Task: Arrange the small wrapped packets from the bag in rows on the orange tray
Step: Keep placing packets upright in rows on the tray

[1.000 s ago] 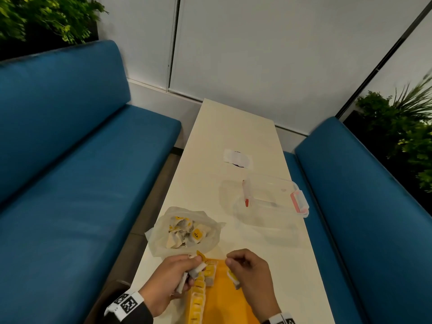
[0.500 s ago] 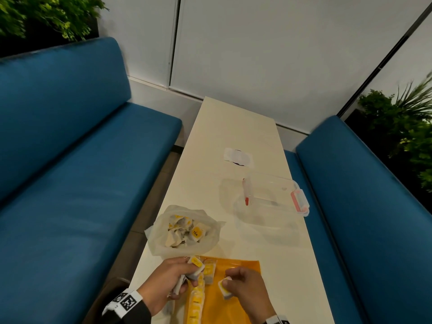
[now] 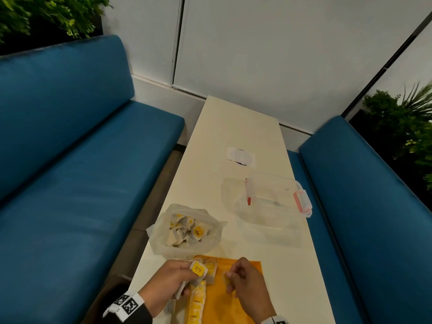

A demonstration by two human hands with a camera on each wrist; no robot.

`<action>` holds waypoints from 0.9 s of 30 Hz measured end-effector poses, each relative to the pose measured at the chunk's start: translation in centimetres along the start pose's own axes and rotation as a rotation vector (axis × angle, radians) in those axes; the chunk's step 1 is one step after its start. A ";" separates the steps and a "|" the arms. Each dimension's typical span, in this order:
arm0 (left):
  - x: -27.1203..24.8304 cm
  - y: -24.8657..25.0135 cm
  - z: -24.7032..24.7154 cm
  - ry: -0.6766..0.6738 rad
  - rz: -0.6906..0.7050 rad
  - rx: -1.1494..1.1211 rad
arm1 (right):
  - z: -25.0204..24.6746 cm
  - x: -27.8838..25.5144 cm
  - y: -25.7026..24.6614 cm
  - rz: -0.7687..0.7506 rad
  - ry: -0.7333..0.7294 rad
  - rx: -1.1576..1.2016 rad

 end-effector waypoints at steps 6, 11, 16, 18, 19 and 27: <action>-0.3 -0.4 0.9 -0.109 0.024 0.090 | 0.9 0.1 1.4 0.079 -0.041 0.053; -0.5 -0.5 1.4 -0.168 0.022 0.110 | 1.0 0.1 1.5 0.007 -0.024 -0.084; 0.1 -1.2 0.7 -0.147 -0.004 0.088 | 1.1 0.5 1.9 0.026 -0.046 0.013; 0.1 -1.3 0.4 -0.131 -0.014 0.080 | 1.3 0.8 2.3 0.043 -0.044 0.050; 0.2 -1.5 0.2 -0.116 -0.022 0.069 | 1.6 1.0 2.5 0.058 -0.056 0.061; 1.1 -2.2 -0.8 -0.098 -0.062 0.012 | 3.3 2.4 2.3 0.130 -0.222 -0.037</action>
Point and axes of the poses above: each hand's wrist, its own x-axis towards the middle knuckle, its own z-axis out of the palm, y = z × x, the point moved 3 cm from there along x, towards the middle knuckle, and after that the axes turned 7 degrees about -z, right-handed, at the moved point
